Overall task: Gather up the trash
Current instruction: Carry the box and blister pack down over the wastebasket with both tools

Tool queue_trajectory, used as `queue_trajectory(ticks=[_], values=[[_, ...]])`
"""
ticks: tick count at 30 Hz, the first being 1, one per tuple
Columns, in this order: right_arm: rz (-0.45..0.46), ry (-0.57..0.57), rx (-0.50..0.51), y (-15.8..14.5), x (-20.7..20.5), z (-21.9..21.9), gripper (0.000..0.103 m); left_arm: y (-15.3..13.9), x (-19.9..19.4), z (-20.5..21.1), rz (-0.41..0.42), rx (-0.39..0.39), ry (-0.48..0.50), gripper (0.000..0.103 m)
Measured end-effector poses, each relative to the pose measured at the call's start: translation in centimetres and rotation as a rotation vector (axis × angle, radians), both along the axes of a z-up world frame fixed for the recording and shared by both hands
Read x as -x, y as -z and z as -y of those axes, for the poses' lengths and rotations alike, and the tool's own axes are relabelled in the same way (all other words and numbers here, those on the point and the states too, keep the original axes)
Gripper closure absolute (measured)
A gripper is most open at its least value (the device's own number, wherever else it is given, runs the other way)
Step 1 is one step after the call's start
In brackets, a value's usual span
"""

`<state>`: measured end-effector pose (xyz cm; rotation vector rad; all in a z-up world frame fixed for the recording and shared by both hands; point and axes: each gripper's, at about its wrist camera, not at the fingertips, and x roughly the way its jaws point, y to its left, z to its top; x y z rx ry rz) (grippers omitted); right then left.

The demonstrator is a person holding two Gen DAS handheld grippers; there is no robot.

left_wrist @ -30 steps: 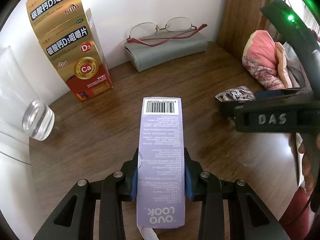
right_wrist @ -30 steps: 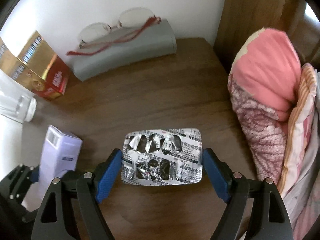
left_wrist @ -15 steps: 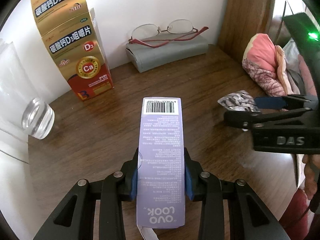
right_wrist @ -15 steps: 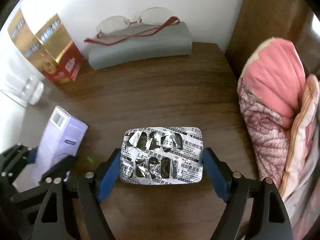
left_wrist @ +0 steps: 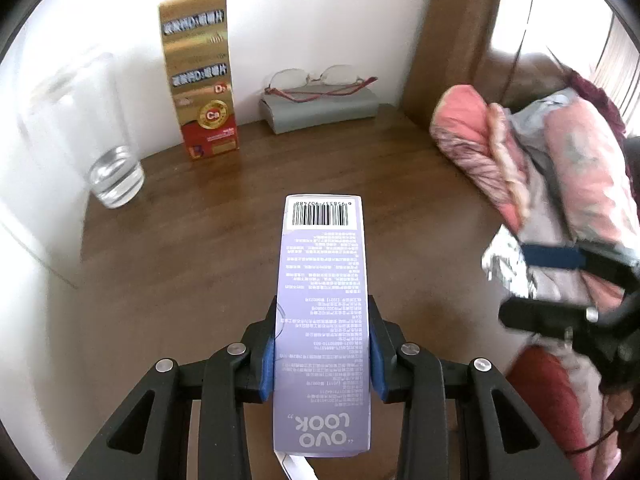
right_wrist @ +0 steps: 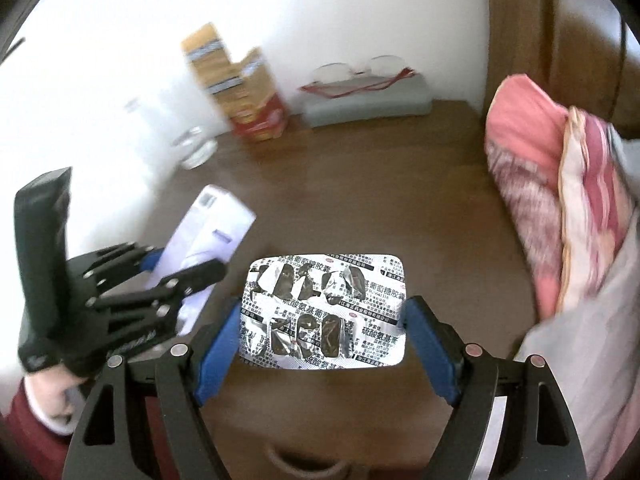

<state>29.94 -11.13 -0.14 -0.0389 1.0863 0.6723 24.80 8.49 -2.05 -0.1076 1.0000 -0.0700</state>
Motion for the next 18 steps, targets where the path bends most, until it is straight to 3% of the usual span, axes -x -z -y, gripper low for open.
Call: queue_trajectory(ticks=[9, 18], values=[[-0.071, -0.099, -0.149, 0.7, 9.2, 1.0, 0.023, -2.3, 6.8, 2.7, 0.020, -0.028, -0.026, 0.065], [-0.092, -0.118, -0.215, 0.6, 14.8, 3.9, 0.023, -1.3, 12.7, 6.0, -0.026, -0.040, -0.057, 0.065]])
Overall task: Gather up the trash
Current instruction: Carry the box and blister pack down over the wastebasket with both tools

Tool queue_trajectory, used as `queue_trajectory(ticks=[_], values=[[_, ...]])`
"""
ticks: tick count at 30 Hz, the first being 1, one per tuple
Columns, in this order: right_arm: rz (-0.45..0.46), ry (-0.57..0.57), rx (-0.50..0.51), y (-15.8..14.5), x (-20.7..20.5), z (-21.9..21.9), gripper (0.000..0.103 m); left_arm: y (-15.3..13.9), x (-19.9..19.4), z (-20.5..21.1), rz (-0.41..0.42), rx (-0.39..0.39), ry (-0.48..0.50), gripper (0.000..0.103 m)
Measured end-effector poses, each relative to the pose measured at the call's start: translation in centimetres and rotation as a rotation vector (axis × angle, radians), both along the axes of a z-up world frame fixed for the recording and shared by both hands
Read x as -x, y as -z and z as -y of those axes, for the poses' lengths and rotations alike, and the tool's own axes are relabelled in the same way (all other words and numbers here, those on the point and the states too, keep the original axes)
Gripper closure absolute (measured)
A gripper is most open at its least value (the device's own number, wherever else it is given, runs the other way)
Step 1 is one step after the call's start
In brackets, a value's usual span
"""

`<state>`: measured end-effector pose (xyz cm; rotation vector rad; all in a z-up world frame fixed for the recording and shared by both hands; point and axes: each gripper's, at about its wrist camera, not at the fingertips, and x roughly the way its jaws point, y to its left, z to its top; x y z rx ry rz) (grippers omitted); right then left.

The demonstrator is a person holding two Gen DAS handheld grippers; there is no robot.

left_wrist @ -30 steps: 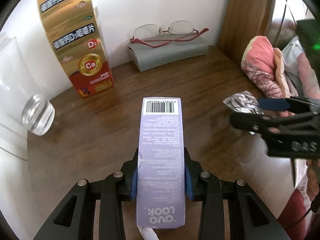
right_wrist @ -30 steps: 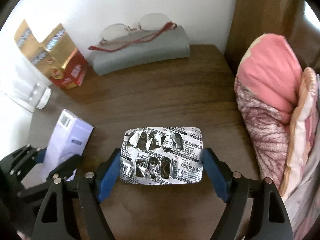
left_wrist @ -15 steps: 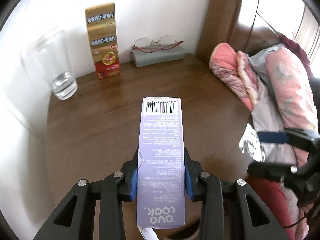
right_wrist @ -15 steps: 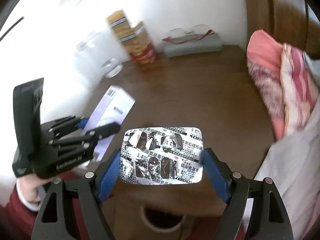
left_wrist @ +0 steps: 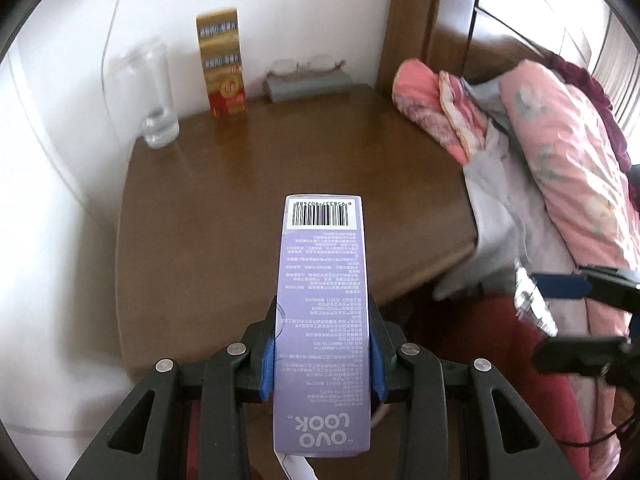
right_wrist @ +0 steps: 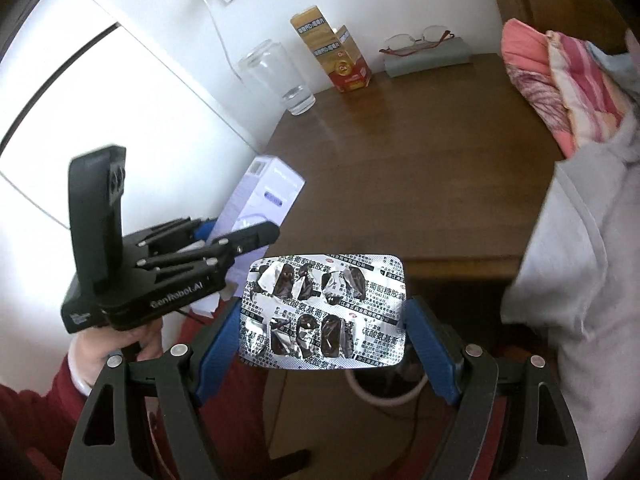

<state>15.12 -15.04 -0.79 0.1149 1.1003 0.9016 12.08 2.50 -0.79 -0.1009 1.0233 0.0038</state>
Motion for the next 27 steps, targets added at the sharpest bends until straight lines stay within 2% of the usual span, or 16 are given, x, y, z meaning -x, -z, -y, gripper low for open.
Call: queue_trajectory(ticks=[5, 11, 27], values=[[-0.011, 0.016, -0.017, 0.3, 1.8, 2.3, 0.023, 2.0, 2.5, 0.9, -0.052, 0.009, -0.023, 0.065], [-0.042, 0.037, -0.026, 1.5, 3.2, 3.8, 0.023, 6.3, 3.8, 2.4, -0.140, -0.034, -0.006, 0.065], [-0.117, 0.054, 0.001, 4.9, 3.3, 3.5, 0.023, 13.8, 2.3, 3.7, -0.287, -0.051, 0.040, 0.065]])
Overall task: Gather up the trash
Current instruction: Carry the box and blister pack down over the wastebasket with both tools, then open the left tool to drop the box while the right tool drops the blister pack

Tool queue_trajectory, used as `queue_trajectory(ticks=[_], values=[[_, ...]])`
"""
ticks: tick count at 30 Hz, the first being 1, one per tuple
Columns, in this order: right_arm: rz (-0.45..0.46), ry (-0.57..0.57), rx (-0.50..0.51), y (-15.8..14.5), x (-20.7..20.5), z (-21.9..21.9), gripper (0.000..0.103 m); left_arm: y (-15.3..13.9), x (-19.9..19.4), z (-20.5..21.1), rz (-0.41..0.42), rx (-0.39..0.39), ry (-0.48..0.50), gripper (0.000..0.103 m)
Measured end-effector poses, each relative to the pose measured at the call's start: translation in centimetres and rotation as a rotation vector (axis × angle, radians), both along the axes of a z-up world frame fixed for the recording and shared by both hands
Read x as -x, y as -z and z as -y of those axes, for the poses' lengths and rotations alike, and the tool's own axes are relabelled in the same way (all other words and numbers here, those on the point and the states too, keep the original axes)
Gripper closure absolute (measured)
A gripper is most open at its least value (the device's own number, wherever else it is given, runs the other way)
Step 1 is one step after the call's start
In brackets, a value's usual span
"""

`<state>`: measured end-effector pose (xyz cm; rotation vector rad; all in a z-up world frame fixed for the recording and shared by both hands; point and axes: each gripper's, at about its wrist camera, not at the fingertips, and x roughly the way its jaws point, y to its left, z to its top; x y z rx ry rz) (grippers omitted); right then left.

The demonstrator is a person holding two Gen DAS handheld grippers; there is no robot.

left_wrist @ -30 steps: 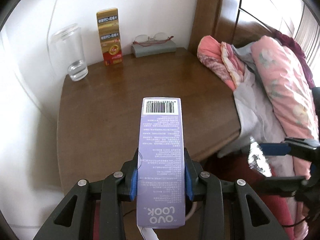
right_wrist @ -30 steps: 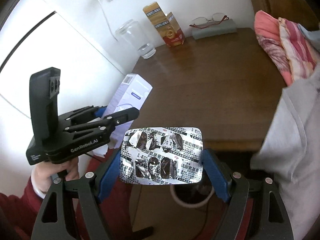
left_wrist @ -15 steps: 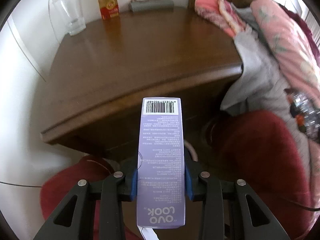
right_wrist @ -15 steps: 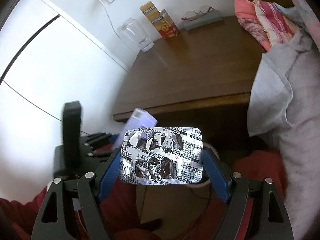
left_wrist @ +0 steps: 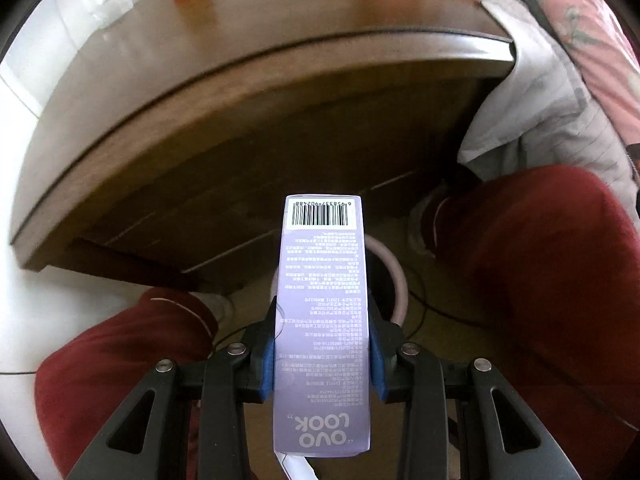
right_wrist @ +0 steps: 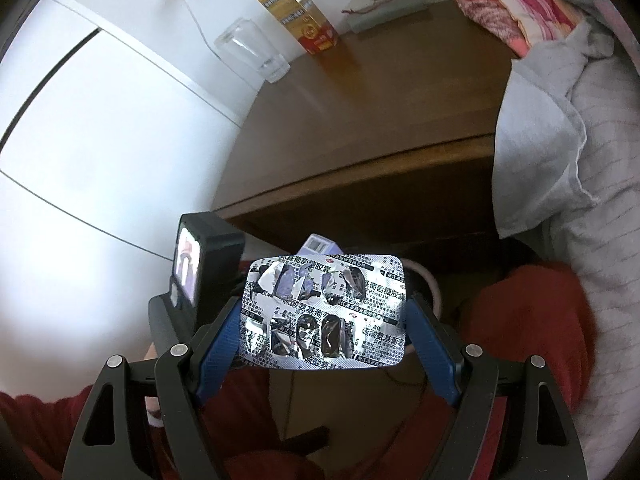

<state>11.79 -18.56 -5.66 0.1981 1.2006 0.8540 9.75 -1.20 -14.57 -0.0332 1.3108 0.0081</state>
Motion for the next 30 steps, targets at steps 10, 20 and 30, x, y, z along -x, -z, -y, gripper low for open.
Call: queue_trajectory(ticks=[10, 20, 30], values=[[-0.045, 0.004, 0.014, 1.2, -0.4, -0.3, 0.023, 2.0, -1.1, -1.0, -0.019, 0.017, -0.022, 0.010], [-0.079, -0.022, 0.045, 2.2, -0.6, -1.6, 0.023, 1.2, -0.4, -3.6, -0.001, 0.013, -0.087, 0.010], [-0.099, -0.131, 0.171, 6.3, -1.3, -6.9, 0.023, -3.2, 1.8, -7.2, 0.105, -0.004, -0.192, 0.010]])
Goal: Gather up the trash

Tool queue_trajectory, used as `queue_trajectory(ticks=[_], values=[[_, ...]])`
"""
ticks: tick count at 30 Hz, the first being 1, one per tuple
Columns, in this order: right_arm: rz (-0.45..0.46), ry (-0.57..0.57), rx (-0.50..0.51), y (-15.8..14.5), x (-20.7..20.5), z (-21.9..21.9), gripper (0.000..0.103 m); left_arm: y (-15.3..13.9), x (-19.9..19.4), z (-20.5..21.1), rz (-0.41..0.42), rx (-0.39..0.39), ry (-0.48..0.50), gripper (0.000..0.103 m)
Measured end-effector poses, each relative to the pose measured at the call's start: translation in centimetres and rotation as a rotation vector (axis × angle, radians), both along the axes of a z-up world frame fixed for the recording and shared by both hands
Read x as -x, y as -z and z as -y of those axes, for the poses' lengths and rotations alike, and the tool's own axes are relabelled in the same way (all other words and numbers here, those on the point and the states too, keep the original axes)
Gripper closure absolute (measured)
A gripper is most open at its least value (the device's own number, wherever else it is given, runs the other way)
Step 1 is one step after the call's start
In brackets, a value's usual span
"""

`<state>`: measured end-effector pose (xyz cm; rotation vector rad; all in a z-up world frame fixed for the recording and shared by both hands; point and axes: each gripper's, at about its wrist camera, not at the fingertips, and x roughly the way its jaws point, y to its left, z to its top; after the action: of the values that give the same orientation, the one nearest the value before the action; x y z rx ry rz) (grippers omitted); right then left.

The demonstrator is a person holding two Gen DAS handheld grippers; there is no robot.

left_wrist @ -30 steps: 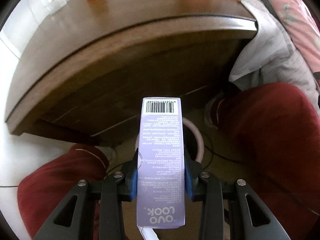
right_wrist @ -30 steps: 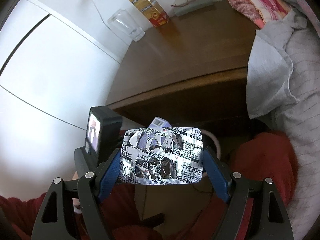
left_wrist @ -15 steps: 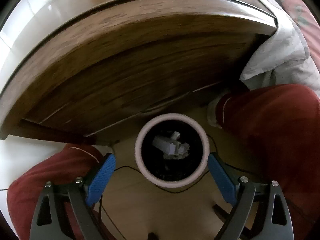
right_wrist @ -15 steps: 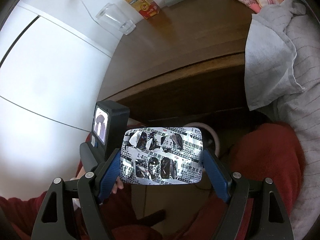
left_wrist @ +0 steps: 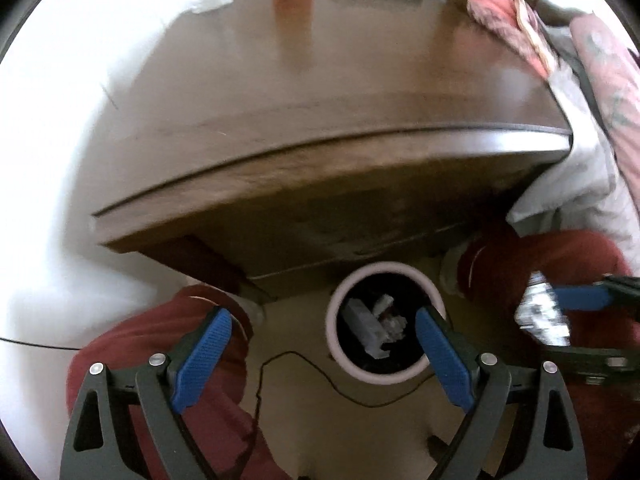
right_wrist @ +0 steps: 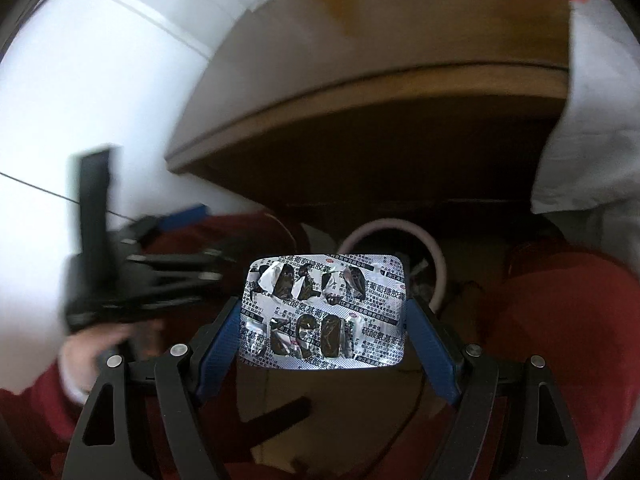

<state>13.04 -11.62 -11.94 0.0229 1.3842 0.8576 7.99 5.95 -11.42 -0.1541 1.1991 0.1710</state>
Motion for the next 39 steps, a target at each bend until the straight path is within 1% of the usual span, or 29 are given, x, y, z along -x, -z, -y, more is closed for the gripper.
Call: queue_trajectory(ticks=[4, 8, 13, 16, 17, 21, 22, 23, 30, 39], values=[[-0.008, -0.052, 0.072, 2.2, -0.4, -2.5, 0.023, -1.0, 0.5, -0.6, 0.028, 0.008, -0.020, 0.009], [0.008, -0.092, 0.149, 4.0, -0.8, -4.4, 0.023, -1.3, 0.7, -0.7, 0.032, -0.010, -0.017, 0.009], [0.018, -0.105, 0.185, 5.0, -1.2, -5.3, 0.023, -0.9, 0.4, -0.8, 0.025, -0.016, -0.015, 0.009], [0.014, -0.100, 0.188, 5.2, -1.1, -5.5, 0.023, -0.6, 0.5, -1.0, 0.017, -0.029, -0.013, 0.009], [0.013, -0.101, 0.196, 5.5, -1.1, -5.7, 0.020, -0.6, 0.5, -1.1, 0.016, -0.028, -0.015, 0.009], [0.035, -0.110, 0.221, 5.7, -0.8, -5.8, 0.012, -0.4, 0.8, -1.3, 0.015, -0.029, -0.023, 0.009], [0.040, -0.110, 0.222, 6.0, -0.9, -5.8, 0.008, -0.4, 0.8, -1.4, 0.014, -0.028, -0.024, 0.009], [0.049, -0.108, 0.224, 6.0, -1.0, -5.9, 0.006, -0.4, 0.9, -1.4, 0.014, -0.028, -0.024, 0.009], [0.056, -0.095, 0.230, 5.8, -1.2, -5.5, 0.005, -0.4, 0.9, -1.5, 0.017, -0.028, -0.019, 0.009], [0.054, -0.075, 0.233, 5.5, -1.2, -5.0, 0.005, -0.5, 1.0, -0.5, 0.016, -0.033, -0.003, 0.009]])
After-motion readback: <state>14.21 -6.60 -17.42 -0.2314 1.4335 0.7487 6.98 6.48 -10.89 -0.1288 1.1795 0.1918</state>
